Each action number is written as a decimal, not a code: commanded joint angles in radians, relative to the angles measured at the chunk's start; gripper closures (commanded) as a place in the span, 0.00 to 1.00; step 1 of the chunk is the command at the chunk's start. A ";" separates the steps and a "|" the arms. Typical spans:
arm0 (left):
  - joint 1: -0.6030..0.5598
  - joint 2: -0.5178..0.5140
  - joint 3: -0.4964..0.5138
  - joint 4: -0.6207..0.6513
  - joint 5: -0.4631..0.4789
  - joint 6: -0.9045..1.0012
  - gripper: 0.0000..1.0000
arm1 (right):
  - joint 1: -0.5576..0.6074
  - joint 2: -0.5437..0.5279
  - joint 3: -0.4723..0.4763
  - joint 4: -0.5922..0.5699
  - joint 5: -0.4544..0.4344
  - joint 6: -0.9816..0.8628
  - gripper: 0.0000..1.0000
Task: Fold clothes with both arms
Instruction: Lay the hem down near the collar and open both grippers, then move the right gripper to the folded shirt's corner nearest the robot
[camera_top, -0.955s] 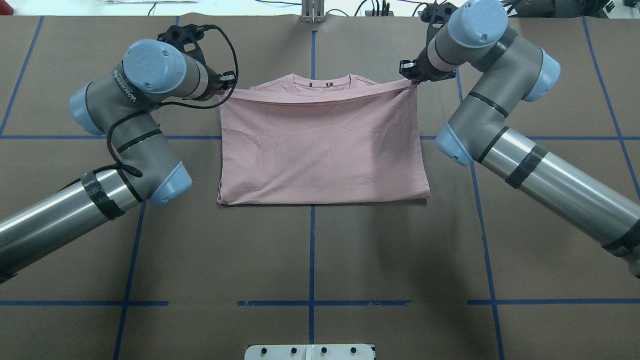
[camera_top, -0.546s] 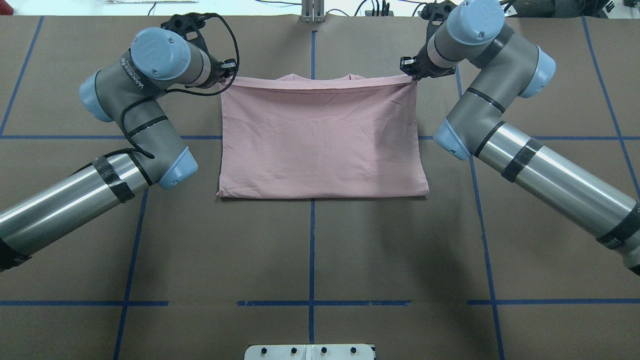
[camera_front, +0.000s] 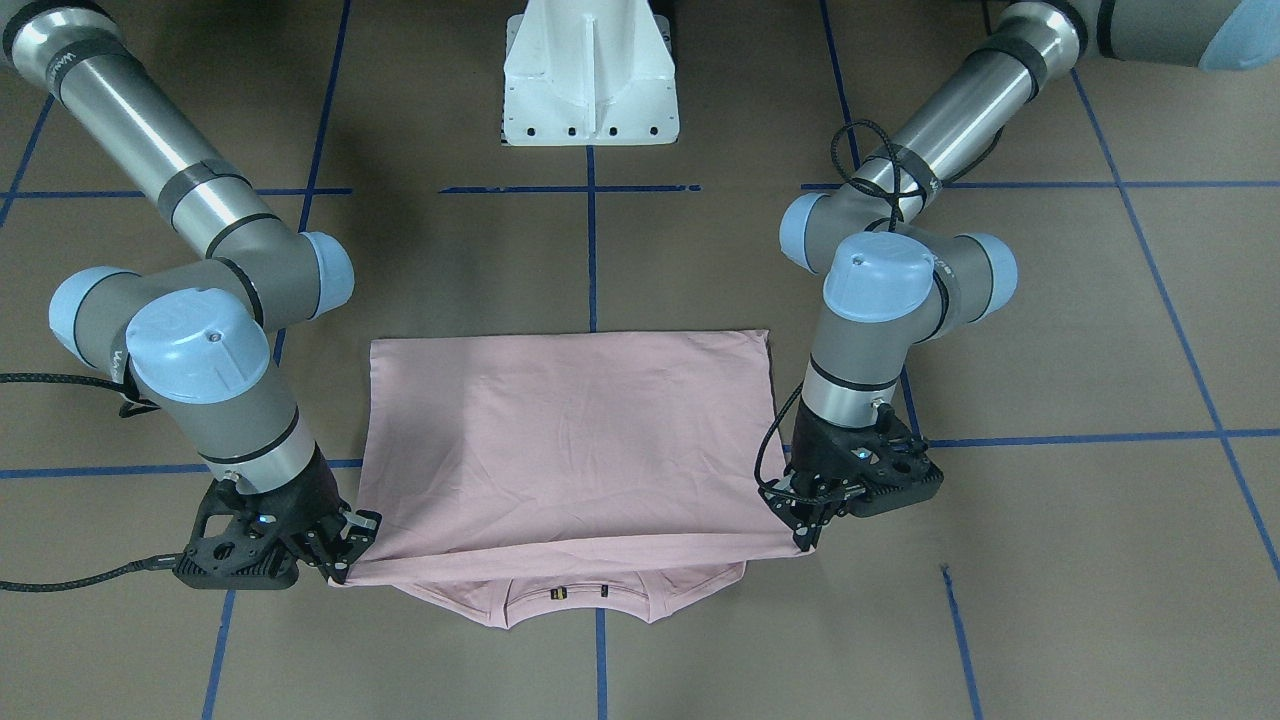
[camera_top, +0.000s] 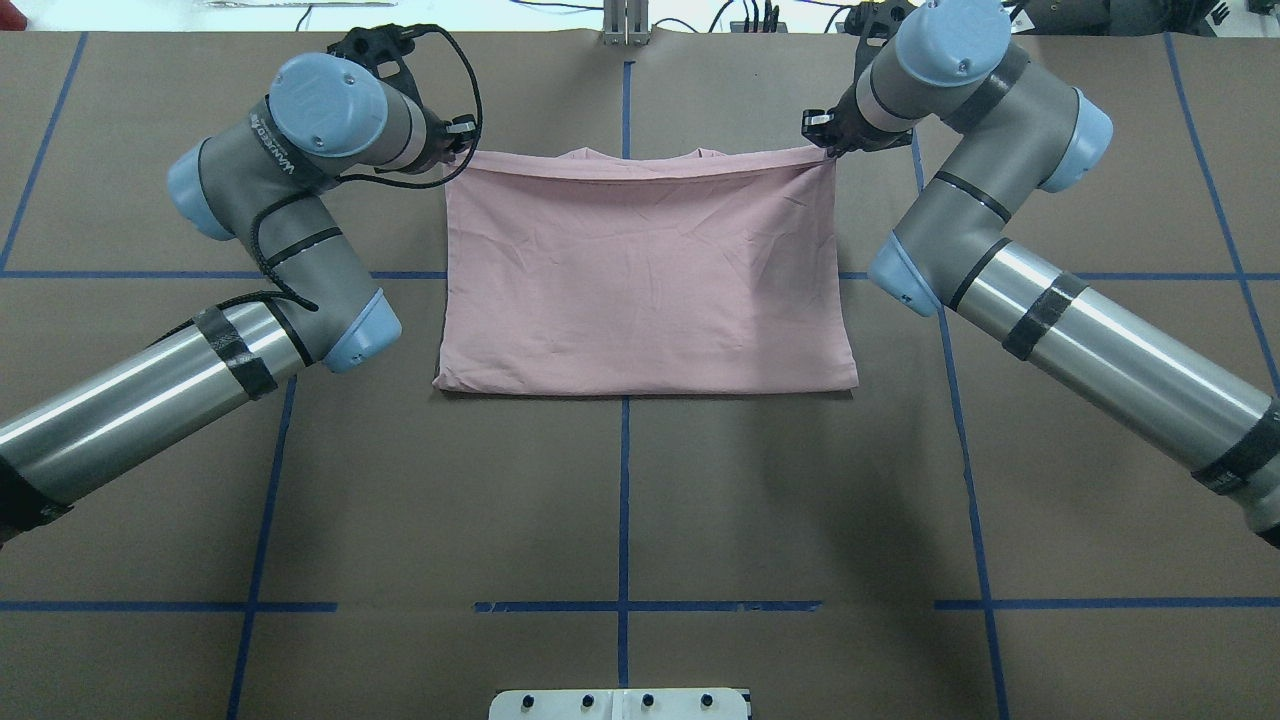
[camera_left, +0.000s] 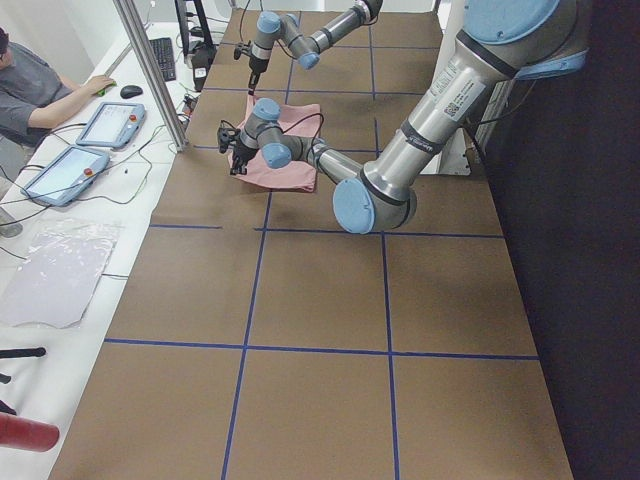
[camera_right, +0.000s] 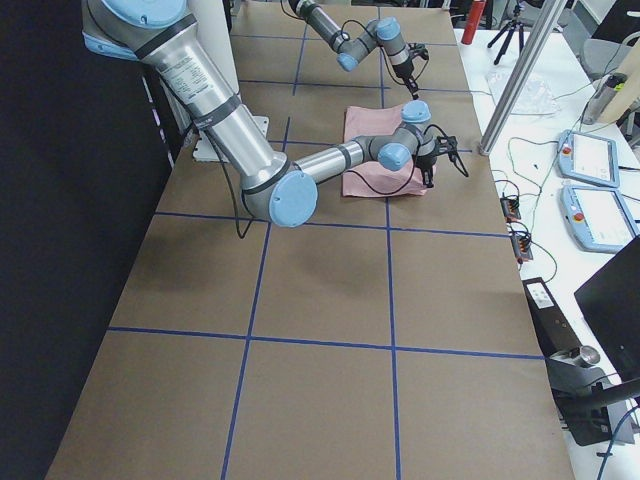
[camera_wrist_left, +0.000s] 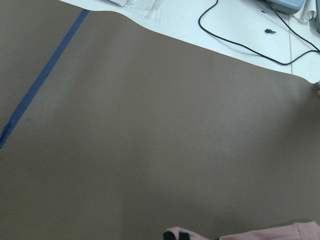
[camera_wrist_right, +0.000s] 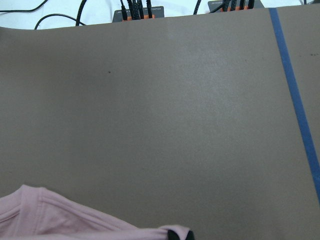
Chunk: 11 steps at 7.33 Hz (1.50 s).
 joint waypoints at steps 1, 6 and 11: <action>0.001 -0.009 -0.001 -0.001 0.000 -0.004 1.00 | -0.004 -0.001 0.002 0.000 0.000 0.000 1.00; 0.001 -0.012 -0.008 0.001 -0.006 0.004 0.00 | -0.021 -0.036 0.037 0.034 0.044 0.013 0.00; 0.002 -0.003 -0.090 0.016 -0.009 -0.005 0.00 | -0.168 -0.315 0.474 -0.095 0.103 0.316 0.00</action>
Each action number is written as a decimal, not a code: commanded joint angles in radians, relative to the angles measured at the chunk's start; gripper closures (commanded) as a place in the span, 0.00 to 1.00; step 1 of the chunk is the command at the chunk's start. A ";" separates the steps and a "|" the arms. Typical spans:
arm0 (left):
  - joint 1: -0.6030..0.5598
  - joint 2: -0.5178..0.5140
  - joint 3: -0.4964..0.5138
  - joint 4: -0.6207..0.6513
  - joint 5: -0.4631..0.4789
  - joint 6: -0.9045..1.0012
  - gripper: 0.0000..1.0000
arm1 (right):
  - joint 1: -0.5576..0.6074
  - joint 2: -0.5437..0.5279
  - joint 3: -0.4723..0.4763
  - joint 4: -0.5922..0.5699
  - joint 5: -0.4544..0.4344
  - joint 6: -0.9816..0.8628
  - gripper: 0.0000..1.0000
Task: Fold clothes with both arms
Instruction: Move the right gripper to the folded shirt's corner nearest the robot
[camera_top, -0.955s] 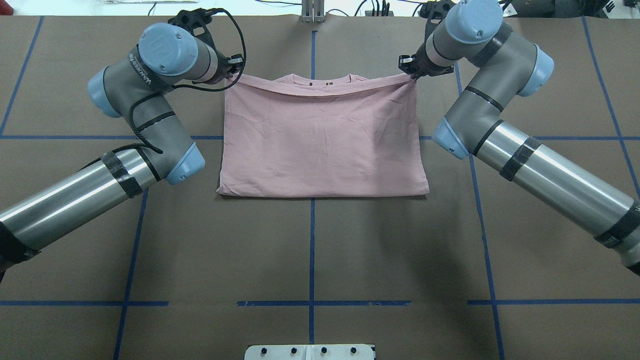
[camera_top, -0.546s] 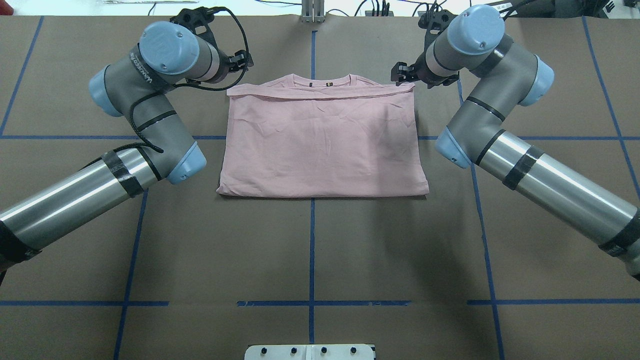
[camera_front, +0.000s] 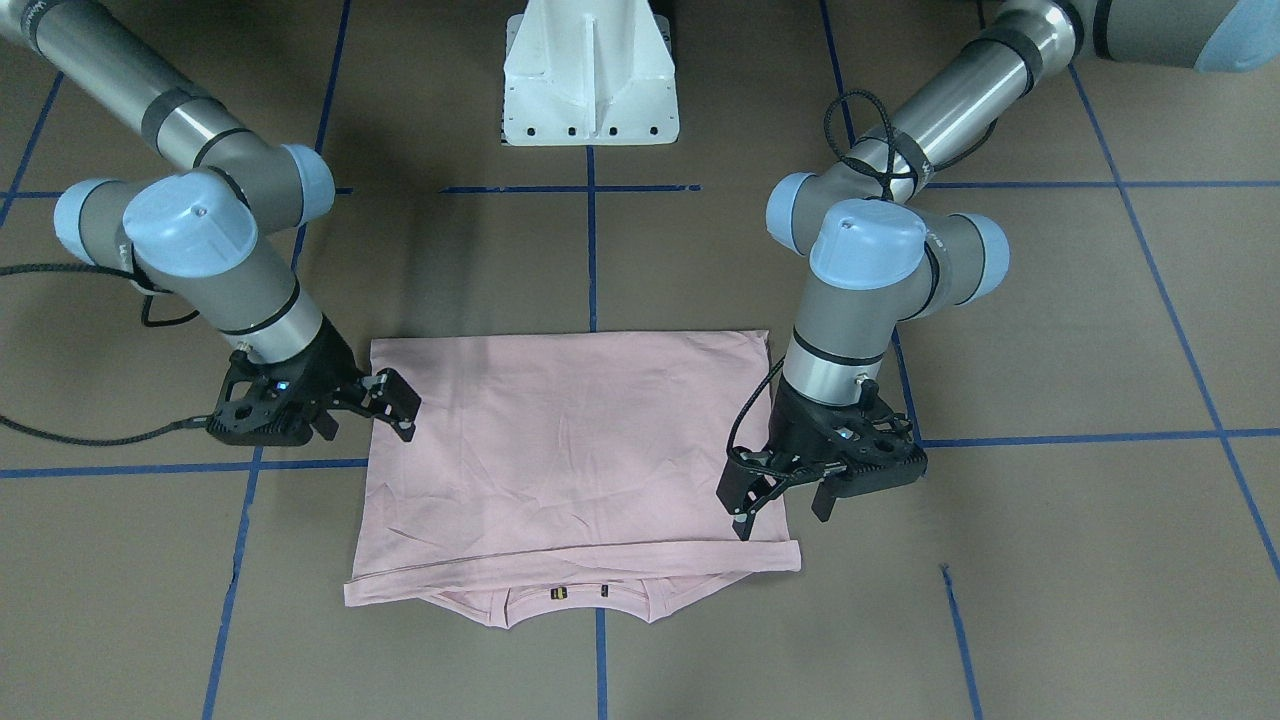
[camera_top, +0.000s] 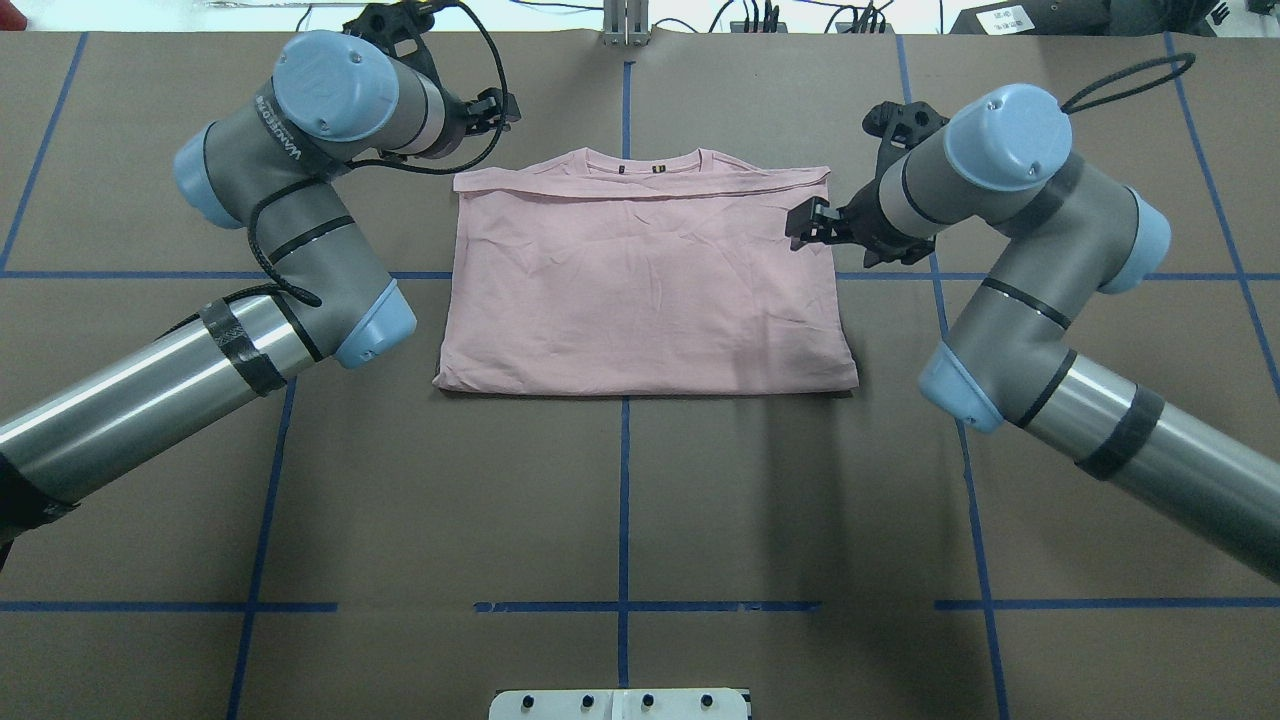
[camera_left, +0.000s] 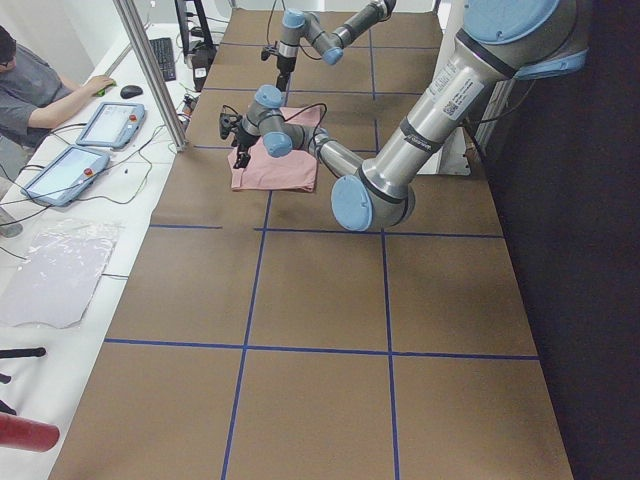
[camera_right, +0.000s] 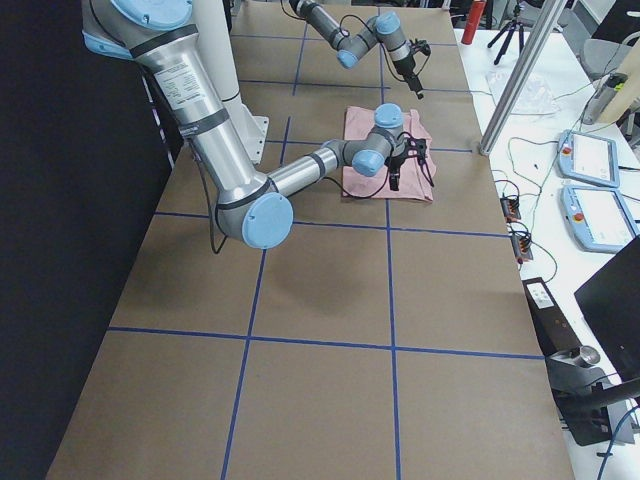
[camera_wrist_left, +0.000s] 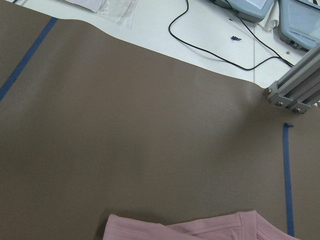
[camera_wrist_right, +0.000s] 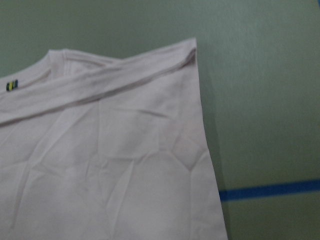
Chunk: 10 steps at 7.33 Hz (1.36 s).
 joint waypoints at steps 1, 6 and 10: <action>0.004 0.005 -0.018 0.001 0.000 -0.023 0.00 | -0.065 -0.074 0.096 -0.050 -0.018 0.139 0.00; 0.014 0.005 -0.020 -0.001 0.000 -0.040 0.00 | -0.137 -0.128 0.093 -0.050 -0.064 0.204 0.00; 0.015 0.005 -0.020 -0.001 0.000 -0.046 0.00 | -0.148 -0.131 0.097 -0.049 -0.065 0.203 0.93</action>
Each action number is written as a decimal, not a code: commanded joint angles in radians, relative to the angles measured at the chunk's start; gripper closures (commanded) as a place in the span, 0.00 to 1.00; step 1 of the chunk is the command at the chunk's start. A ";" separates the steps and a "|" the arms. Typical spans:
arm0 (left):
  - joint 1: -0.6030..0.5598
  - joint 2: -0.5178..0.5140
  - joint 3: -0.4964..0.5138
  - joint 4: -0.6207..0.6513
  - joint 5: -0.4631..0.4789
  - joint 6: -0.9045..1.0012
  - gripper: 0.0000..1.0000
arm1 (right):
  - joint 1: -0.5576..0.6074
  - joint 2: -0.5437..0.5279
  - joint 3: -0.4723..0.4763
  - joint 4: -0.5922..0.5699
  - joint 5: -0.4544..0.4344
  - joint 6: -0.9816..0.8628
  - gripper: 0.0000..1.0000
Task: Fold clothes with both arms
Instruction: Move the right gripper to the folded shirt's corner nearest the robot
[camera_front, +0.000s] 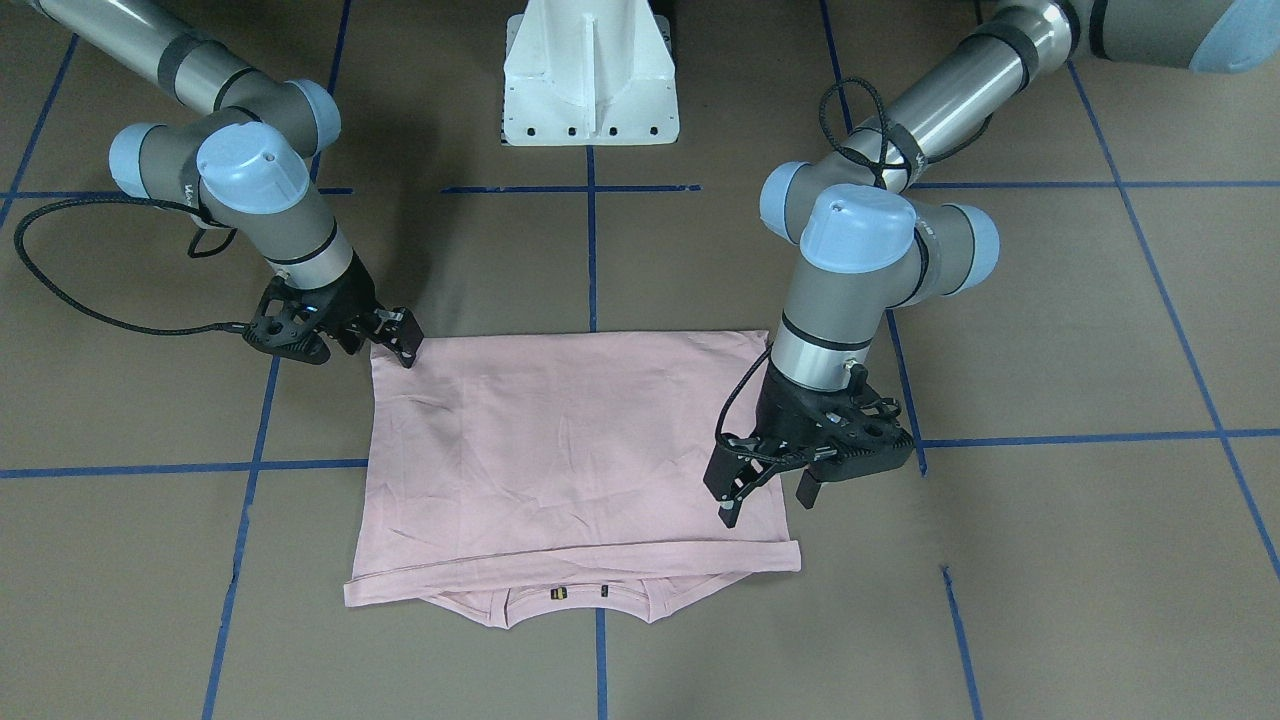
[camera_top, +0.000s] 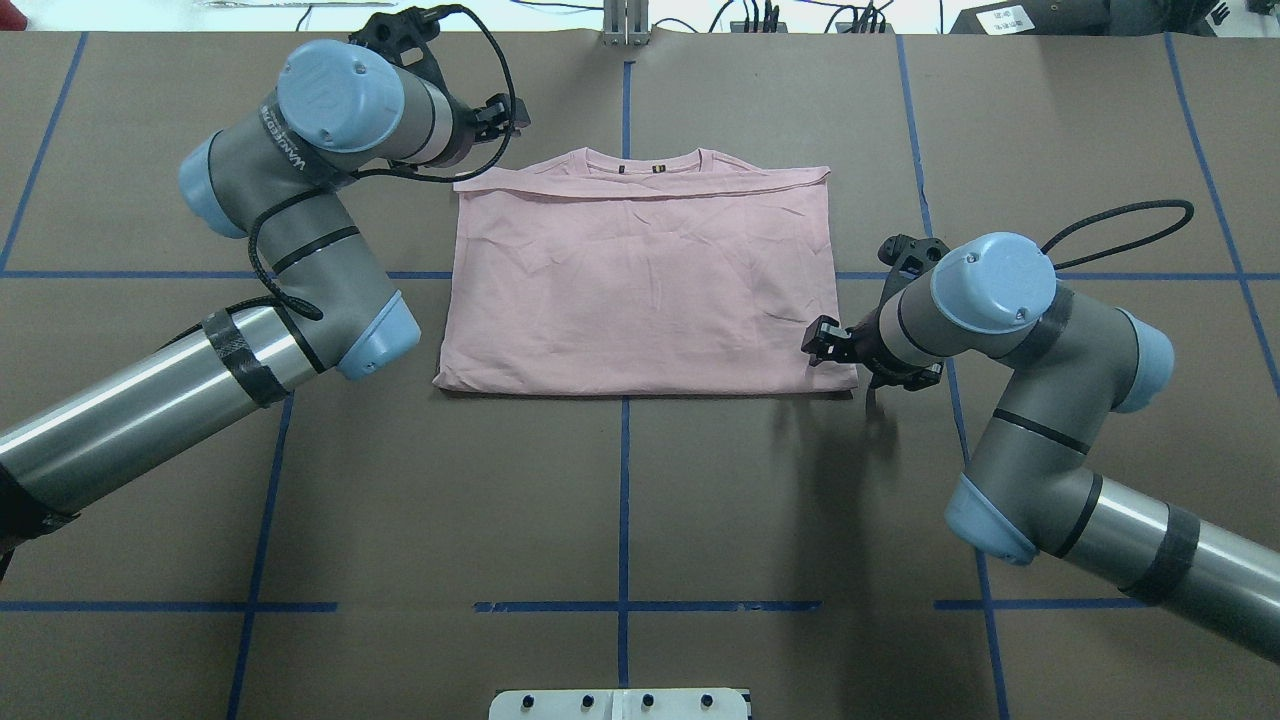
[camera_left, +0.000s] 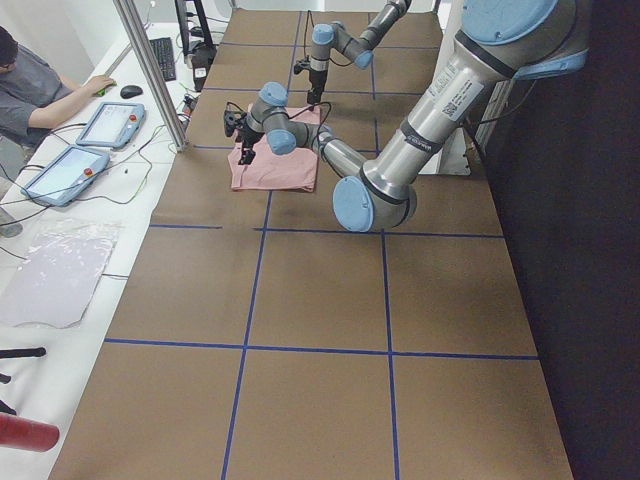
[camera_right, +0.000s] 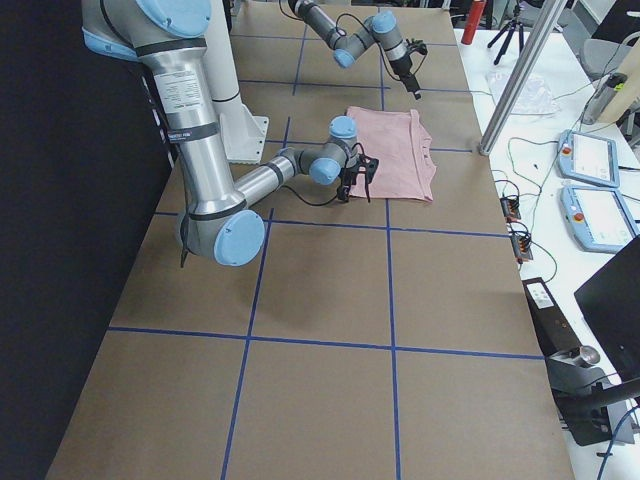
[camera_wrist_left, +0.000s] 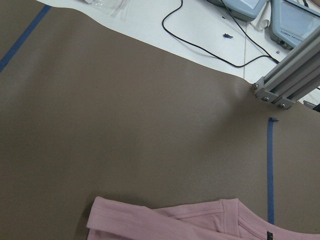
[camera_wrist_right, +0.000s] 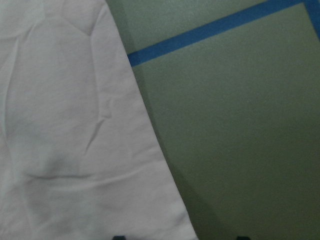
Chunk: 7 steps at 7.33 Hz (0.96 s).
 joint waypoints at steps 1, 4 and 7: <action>0.000 0.001 0.002 0.000 0.000 -0.001 0.00 | -0.014 0.001 0.002 0.001 -0.003 -0.001 1.00; 0.000 0.007 0.002 -0.002 0.000 -0.001 0.00 | -0.014 -0.022 0.052 -0.001 0.005 -0.004 1.00; 0.002 0.005 -0.014 0.000 0.000 -0.002 0.00 | -0.118 -0.181 0.323 -0.152 0.015 -0.005 1.00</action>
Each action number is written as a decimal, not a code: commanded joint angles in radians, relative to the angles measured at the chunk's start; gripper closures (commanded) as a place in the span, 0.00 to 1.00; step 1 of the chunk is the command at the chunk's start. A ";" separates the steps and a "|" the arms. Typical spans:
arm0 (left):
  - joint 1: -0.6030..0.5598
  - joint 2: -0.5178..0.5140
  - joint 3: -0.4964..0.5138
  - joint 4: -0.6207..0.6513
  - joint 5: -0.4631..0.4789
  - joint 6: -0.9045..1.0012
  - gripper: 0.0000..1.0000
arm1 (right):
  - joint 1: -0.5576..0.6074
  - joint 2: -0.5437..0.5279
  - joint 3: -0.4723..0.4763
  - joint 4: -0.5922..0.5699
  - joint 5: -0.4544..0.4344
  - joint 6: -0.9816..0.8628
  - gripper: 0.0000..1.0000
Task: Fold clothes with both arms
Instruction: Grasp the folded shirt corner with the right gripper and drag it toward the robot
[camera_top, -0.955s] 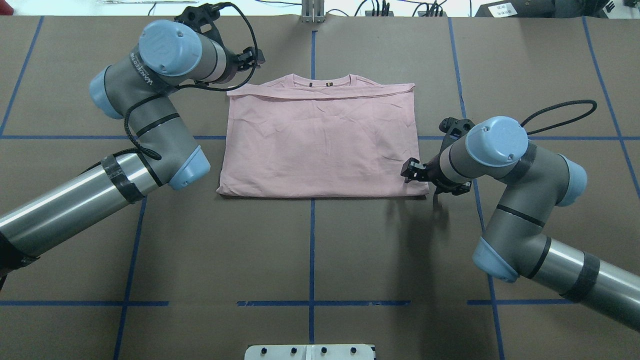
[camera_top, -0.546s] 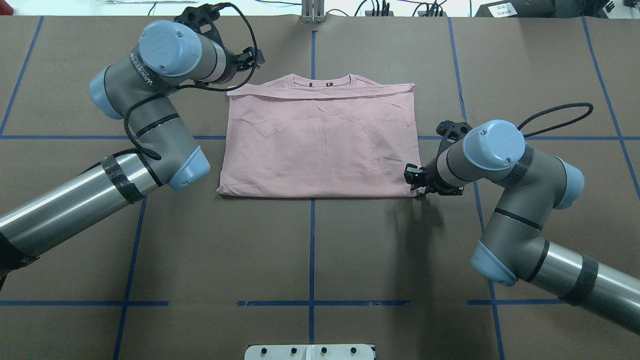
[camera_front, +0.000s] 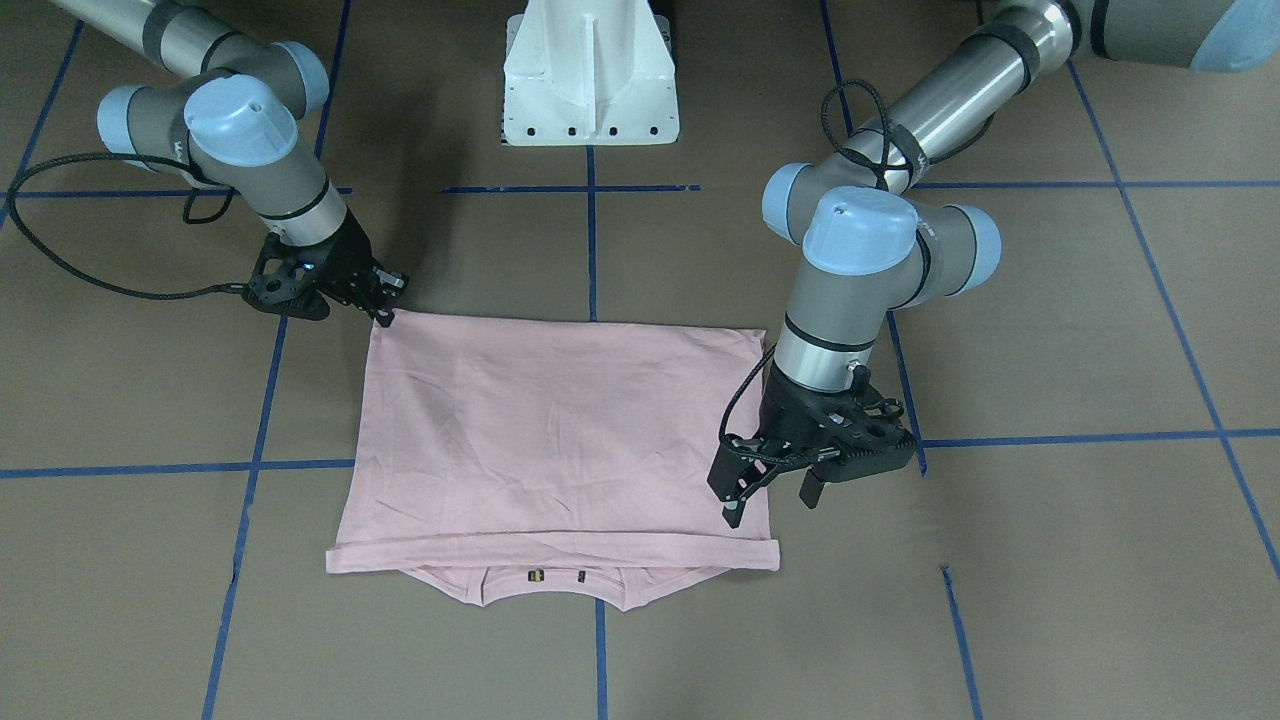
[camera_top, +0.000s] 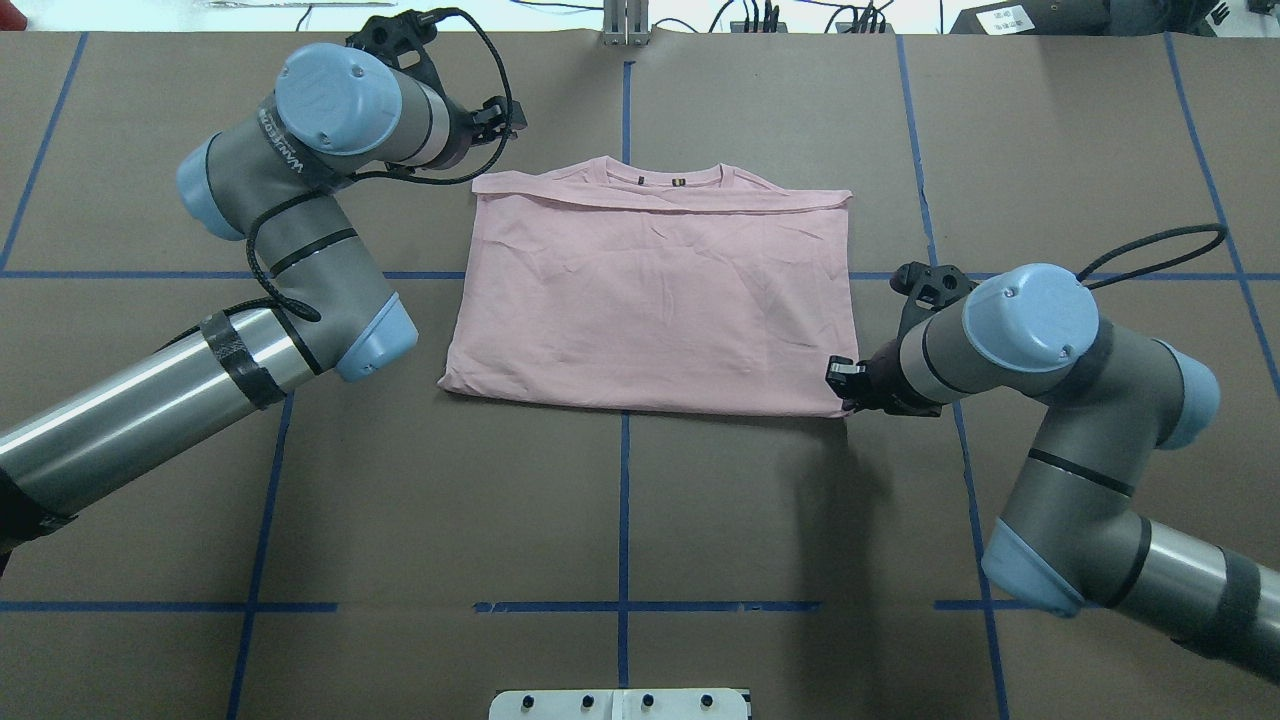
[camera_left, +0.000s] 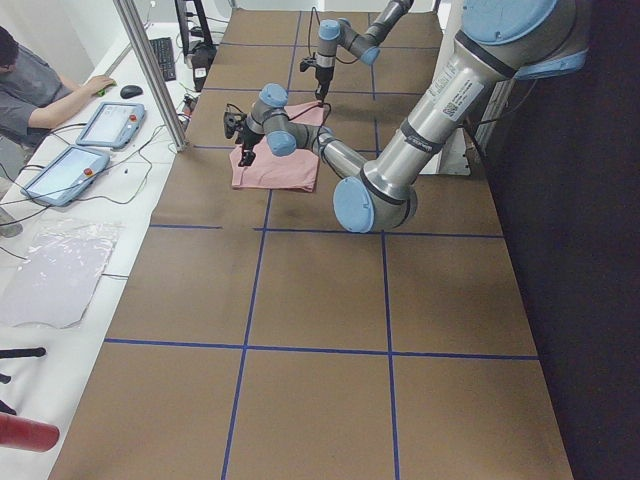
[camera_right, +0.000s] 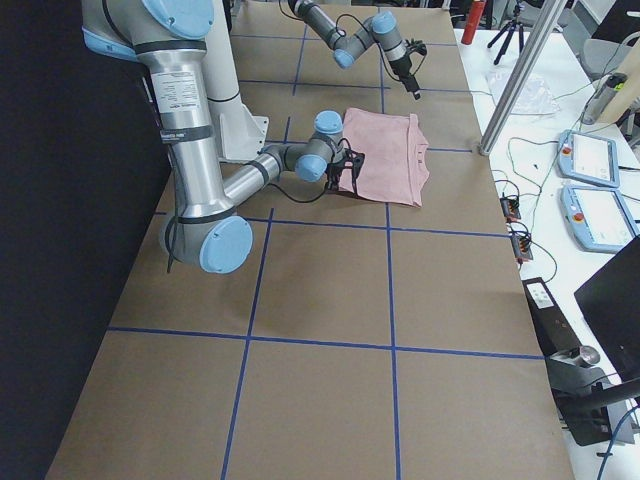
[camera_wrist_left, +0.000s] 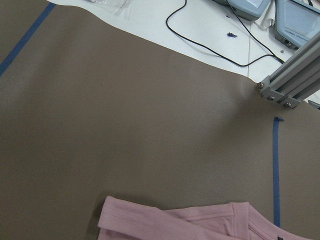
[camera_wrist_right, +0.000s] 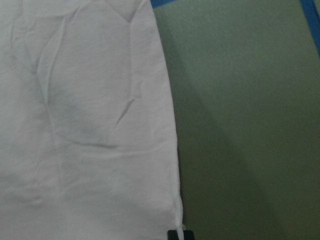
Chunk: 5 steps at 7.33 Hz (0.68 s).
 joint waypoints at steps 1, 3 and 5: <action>0.010 0.003 -0.026 0.002 0.001 -0.001 0.00 | -0.115 -0.073 0.227 -0.245 0.068 0.008 1.00; 0.016 0.005 -0.029 0.001 0.001 -0.009 0.00 | -0.262 -0.134 0.317 -0.369 0.141 0.056 1.00; 0.036 0.003 -0.034 0.001 0.001 -0.039 0.00 | -0.390 -0.162 0.320 -0.368 0.140 0.176 1.00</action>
